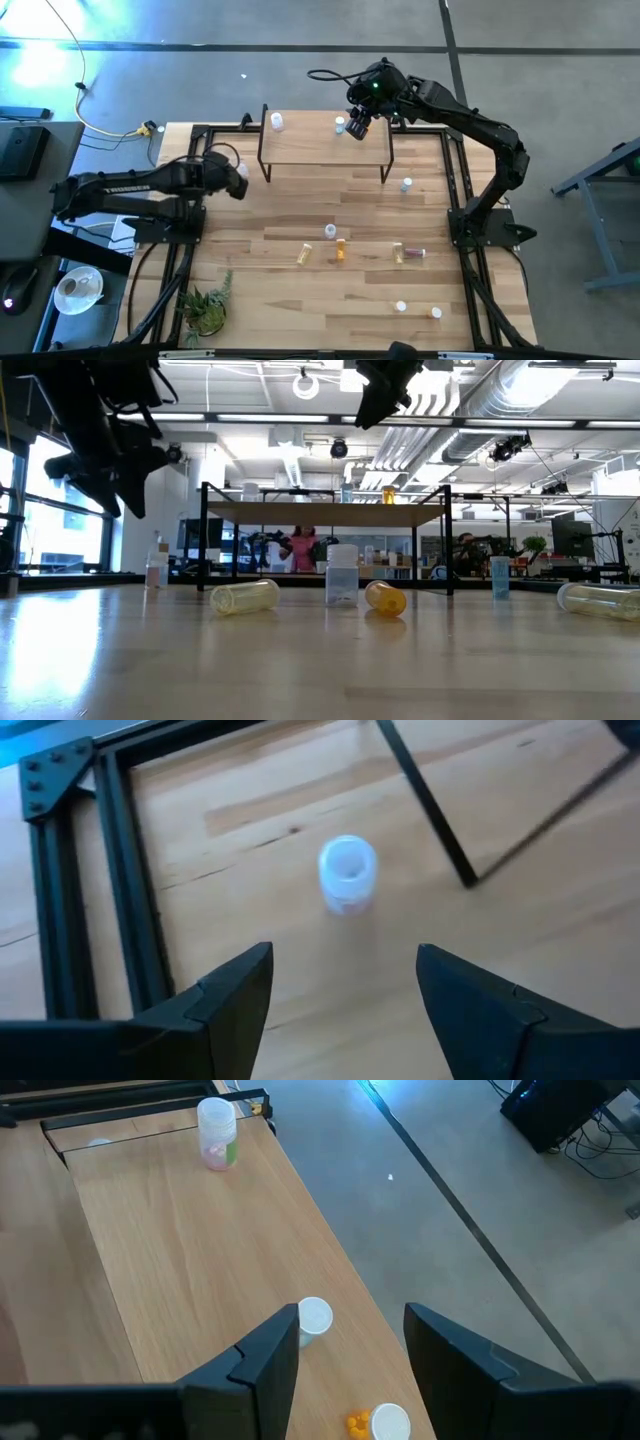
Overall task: Pick and place medicine bottles onto shelf by color
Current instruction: Put the top transparent pill bottle on the shelf aligned with the other transparent pill bottle
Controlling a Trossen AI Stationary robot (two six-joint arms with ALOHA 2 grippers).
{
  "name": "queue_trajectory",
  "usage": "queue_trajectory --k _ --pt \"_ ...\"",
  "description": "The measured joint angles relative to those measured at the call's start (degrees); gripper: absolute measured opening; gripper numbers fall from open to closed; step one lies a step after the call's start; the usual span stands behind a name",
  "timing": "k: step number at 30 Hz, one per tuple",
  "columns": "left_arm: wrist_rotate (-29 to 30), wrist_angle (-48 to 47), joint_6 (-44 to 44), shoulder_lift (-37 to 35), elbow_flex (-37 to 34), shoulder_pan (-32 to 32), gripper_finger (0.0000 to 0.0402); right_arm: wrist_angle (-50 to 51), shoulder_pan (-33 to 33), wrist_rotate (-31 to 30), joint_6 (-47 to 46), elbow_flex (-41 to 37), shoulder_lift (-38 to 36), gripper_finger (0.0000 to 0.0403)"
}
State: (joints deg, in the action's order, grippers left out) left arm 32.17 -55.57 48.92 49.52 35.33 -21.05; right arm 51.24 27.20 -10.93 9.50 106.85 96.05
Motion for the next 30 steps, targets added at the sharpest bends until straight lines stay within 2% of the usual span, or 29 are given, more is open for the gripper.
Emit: queue_trajectory --k 7,15,20,30 --pt "0.0 2.1 -1.2 0.0 -0.4 -4.6 0.0239 0.0 0.0 0.1 0.0 0.0 0.0 0.0172" --pt "-6.1 22.1 -7.6 0.0 -10.4 -7.3 0.0239 0.0 0.0 0.3 -0.4 0.0 0.0 0.0172" --pt "-3.4 22.5 -7.2 0.0 -11.1 -10.0 0.0239 0.0 0.0 0.3 -0.4 0.0 0.0 0.0172" --pt "-3.2 25.9 -8.5 3.7 -11.2 -12.5 0.0239 0.0 0.0 0.2 -1.7 0.0 0.0 0.0172"
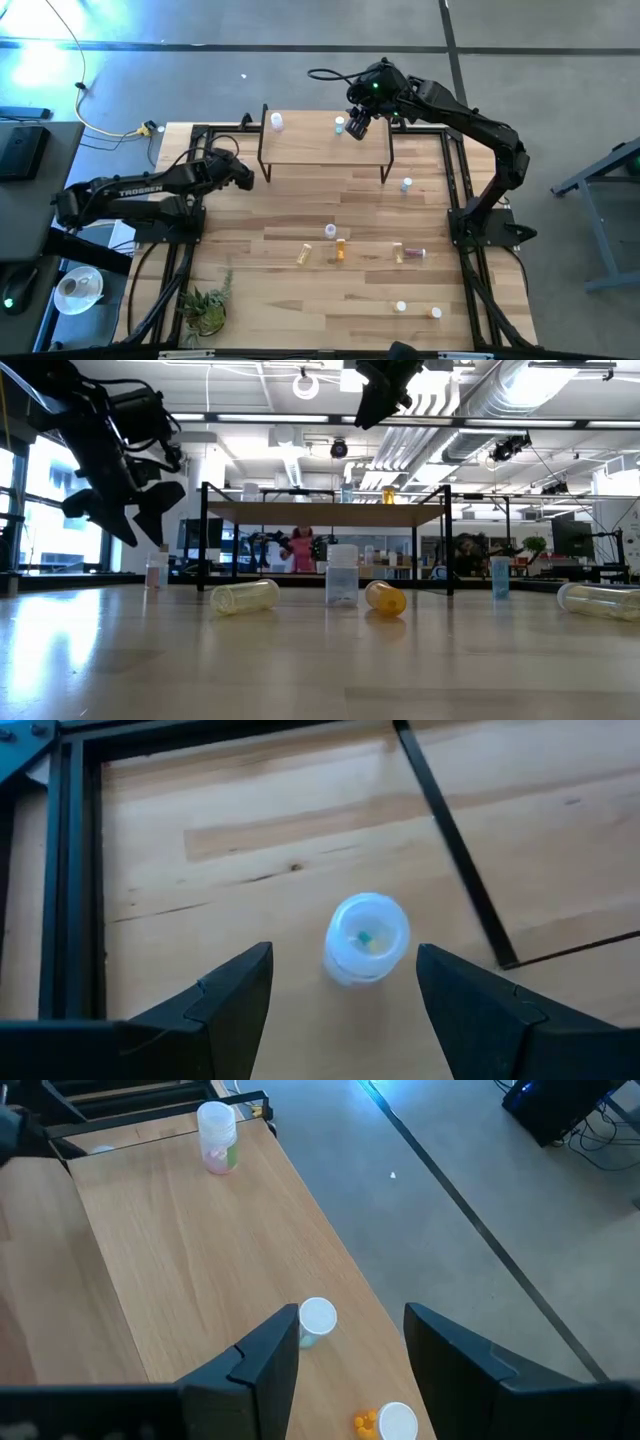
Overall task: Pick and place medicine bottles onto shelf by color
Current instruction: Put the top transparent pill bottle on the shelf aligned with the other transparent pill bottle
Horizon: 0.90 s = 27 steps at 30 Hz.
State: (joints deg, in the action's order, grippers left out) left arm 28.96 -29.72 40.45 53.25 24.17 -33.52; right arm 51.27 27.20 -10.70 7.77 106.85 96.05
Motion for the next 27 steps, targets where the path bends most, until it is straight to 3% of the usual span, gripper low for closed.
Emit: queue_trajectory --k 11,27 --pt "1.6 6.9 -0.2 9.3 0.0 0.0 0.0239 0.0 0.0 0.0 0.0 0.0 0.0 0.0172" --pt "0.1 11.3 -1.6 14.6 0.0 -3.4 0.0238 0.0 0.0 0.0 0.0 0.0 0.0 0.0172"
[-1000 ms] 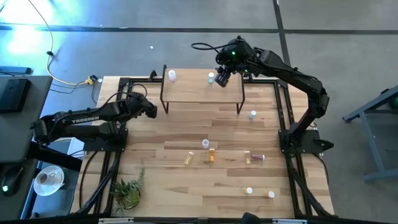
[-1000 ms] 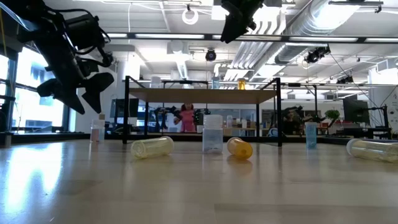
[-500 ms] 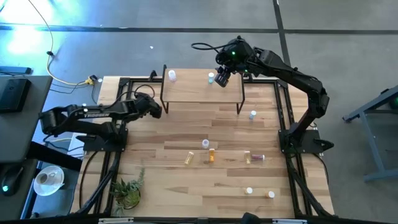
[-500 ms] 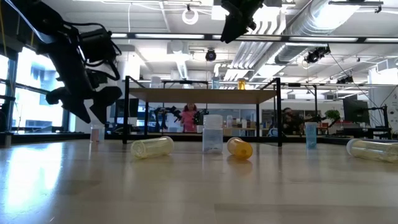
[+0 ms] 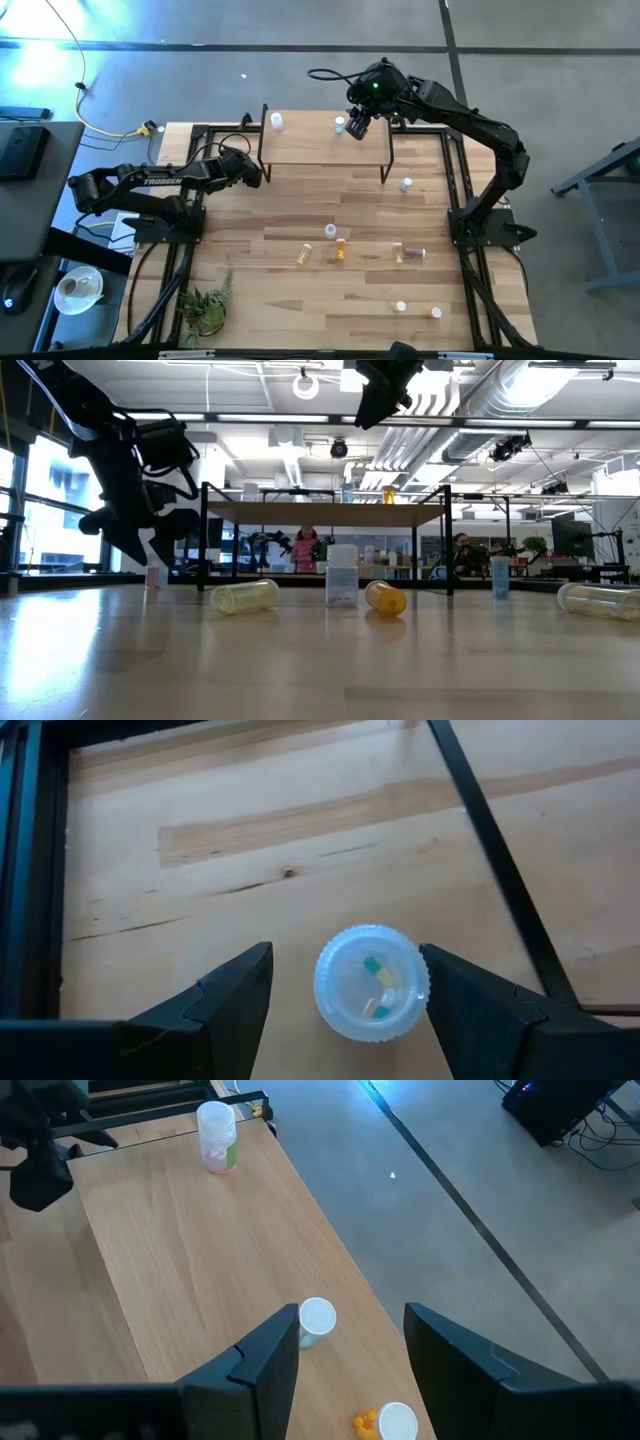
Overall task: Pick and place medicine bottles onto shelf by color
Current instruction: Put the top transparent pill bottle on the shelf aligned with the other transparent pill bottle
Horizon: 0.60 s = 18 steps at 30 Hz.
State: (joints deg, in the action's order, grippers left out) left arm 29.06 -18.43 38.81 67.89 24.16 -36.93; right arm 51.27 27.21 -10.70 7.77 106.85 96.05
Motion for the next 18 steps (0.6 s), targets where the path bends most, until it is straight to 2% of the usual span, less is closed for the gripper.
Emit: queue_trajectory --k 3,12,18 --pt "-0.1 0.1 0.0 0.7 0.0 0.0 0.0223 0.0 0.0 0.0 0.0 0.0 0.0 0.0172" --pt "1.3 0.8 -0.1 1.6 0.0 0.0 0.0136 0.0 0.0 0.0 0.0 0.0 0.0 0.0172" --pt "1.4 1.1 -3.3 1.3 0.0 -0.1 0.0136 0.0 0.0 0.0 0.0 0.0 0.0 0.0172"
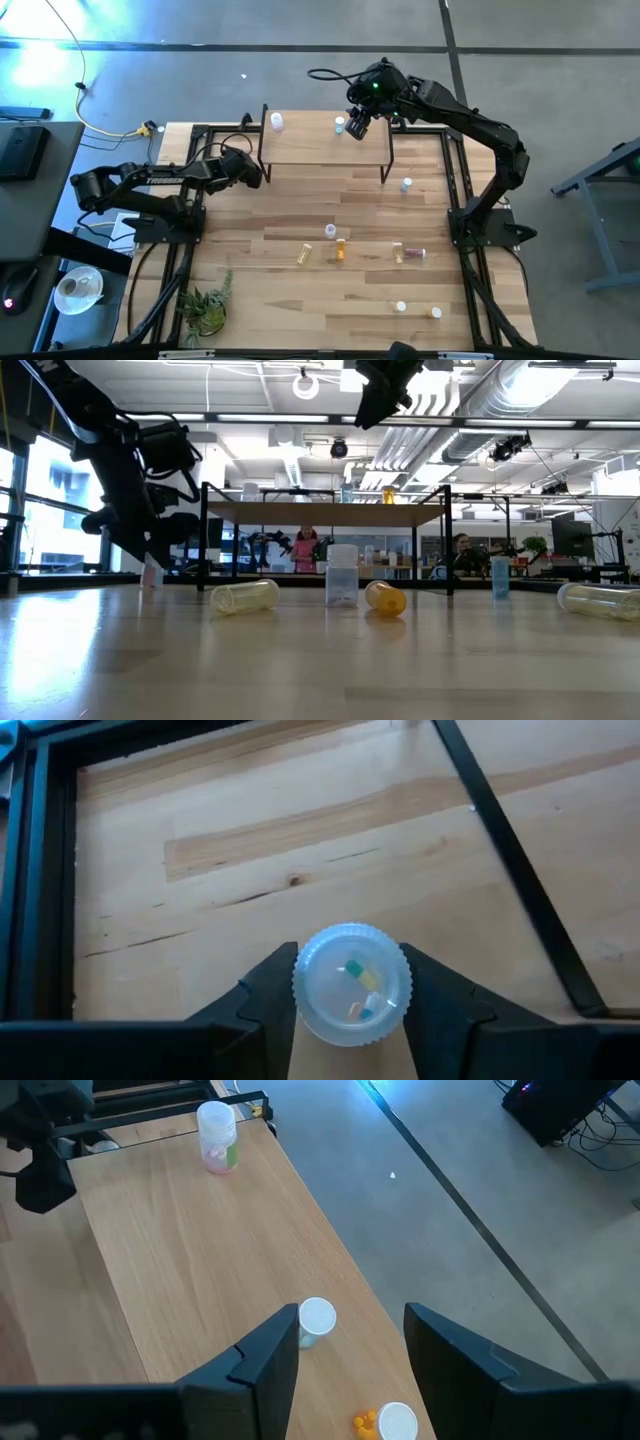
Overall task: Pick and place medicine bottles onto shelf by color
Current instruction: Put the top transparent pill bottle on the shelf aligned with the other transparent pill bottle
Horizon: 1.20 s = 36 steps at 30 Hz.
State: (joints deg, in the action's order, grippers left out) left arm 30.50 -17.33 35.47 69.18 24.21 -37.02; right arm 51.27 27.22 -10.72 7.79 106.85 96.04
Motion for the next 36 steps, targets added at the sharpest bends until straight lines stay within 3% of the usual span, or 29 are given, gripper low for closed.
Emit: queue_trajectory --k 18,36 --pt "0.2 -7.7 -7.6 -12.0 7.9 -4.6 0.014 0.5 0.0 0.0 0.2 0.0 0.0 0.0172" --pt "2.1 -11.7 -9.6 -14.6 9.3 -4.6 0.0141 0.5 0.0 0.0 0.2 0.0 0.0 0.0172"
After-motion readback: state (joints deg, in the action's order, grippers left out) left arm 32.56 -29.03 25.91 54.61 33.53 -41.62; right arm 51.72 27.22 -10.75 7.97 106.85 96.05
